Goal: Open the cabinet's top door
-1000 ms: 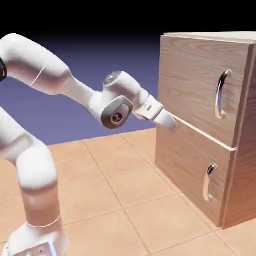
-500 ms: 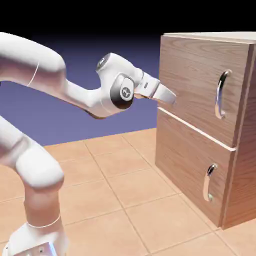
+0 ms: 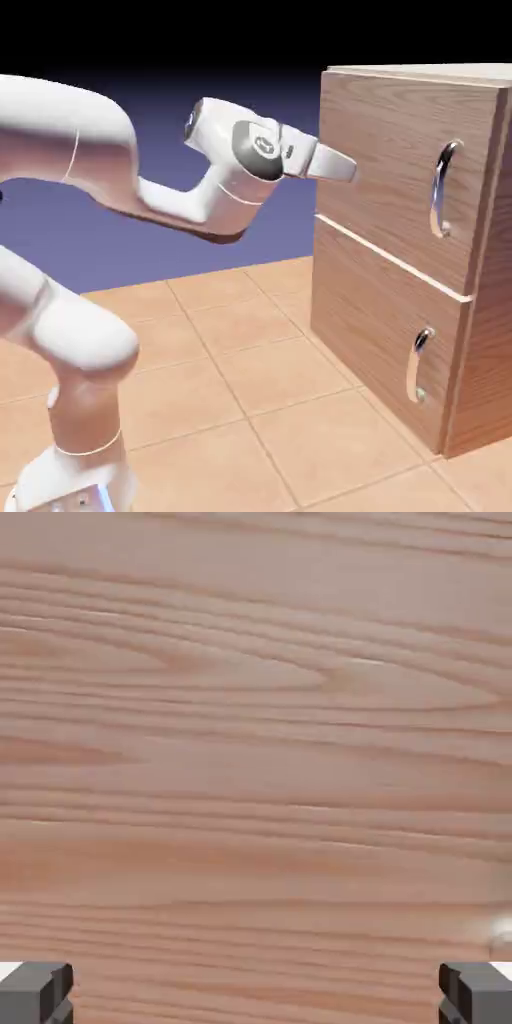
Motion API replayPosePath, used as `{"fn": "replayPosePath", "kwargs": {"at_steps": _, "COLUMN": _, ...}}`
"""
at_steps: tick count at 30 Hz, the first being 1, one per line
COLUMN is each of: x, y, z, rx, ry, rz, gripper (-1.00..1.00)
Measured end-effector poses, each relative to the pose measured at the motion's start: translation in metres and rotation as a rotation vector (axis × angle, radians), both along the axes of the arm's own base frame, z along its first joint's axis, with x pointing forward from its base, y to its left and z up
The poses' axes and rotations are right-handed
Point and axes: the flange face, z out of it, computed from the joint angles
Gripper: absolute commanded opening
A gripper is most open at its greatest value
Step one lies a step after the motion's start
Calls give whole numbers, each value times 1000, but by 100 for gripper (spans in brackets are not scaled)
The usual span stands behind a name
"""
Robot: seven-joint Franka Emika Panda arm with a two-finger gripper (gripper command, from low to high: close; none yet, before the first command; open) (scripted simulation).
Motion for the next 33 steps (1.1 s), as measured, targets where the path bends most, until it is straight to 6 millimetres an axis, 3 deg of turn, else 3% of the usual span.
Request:
{"fn": "replayPosePath", "kwargs": {"at_steps": 15, "x": 14, "y": -50, "z": -6, "rx": 39, "ry": -182, "rz": -19, "gripper": 100}}
{"fn": "replayPosePath", "kwargs": {"at_steps": 33, "x": 58, "y": -124, "z": -57, "rx": 94, "ry": -342, "rz": -11, "gripper": 100}}
